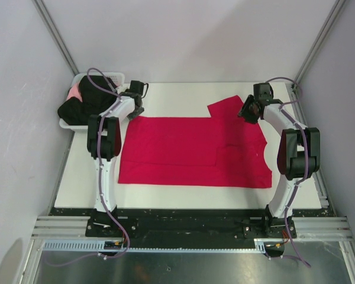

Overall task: Fold and stack the t-shirts
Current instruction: Grap the side of the flattened tshirt furthest away from the robot with both arms

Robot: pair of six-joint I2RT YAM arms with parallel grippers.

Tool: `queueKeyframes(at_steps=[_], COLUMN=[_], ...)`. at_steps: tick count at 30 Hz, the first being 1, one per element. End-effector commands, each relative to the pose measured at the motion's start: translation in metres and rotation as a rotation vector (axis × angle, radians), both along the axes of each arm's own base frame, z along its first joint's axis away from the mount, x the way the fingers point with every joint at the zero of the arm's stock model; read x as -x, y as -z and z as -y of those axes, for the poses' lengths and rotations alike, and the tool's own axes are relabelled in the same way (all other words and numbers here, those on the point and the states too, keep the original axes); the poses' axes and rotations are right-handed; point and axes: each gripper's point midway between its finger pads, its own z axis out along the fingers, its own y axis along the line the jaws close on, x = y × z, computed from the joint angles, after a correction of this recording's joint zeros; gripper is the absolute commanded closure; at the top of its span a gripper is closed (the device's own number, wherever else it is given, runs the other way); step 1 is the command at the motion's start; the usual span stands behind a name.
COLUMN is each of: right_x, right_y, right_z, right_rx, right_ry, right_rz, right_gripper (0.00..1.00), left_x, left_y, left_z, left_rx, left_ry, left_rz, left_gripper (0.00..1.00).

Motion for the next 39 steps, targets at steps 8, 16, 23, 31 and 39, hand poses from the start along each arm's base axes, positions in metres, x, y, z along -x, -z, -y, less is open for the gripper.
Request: queueKeyframes(at_steps=[8, 16, 23, 31, 39], right_x=[-0.014, -0.029, -0.073, -0.133, -0.172], right_y=[-0.009, -0.005, -0.007, -0.004, 0.010], right_z=[-0.007, -0.007, 0.000, 0.026, 0.038], right_rx=[-0.002, 0.011, 0.073, 0.231, 0.323], right_ry=[-0.034, -0.039, -0.054, -0.024, -0.022], right_rz=[0.038, 0.047, 0.121, 0.162, 0.180], right_gripper=[0.55, 0.56, 0.55, 0.53, 0.50], left_x=[-0.016, -0.015, -0.010, -0.002, 0.000], left_y=[-0.009, -0.016, -0.027, -0.036, -0.042], left_z=[-0.008, -0.011, -0.015, -0.019, -0.019], left_rx=[-0.007, -0.025, -0.049, -0.083, -0.094], left_ry=[-0.044, -0.032, -0.019, 0.008, 0.029], left_rz=[0.034, 0.035, 0.037, 0.027, 0.025], left_gripper=[0.58, 0.84, 0.98, 1.00, 1.00])
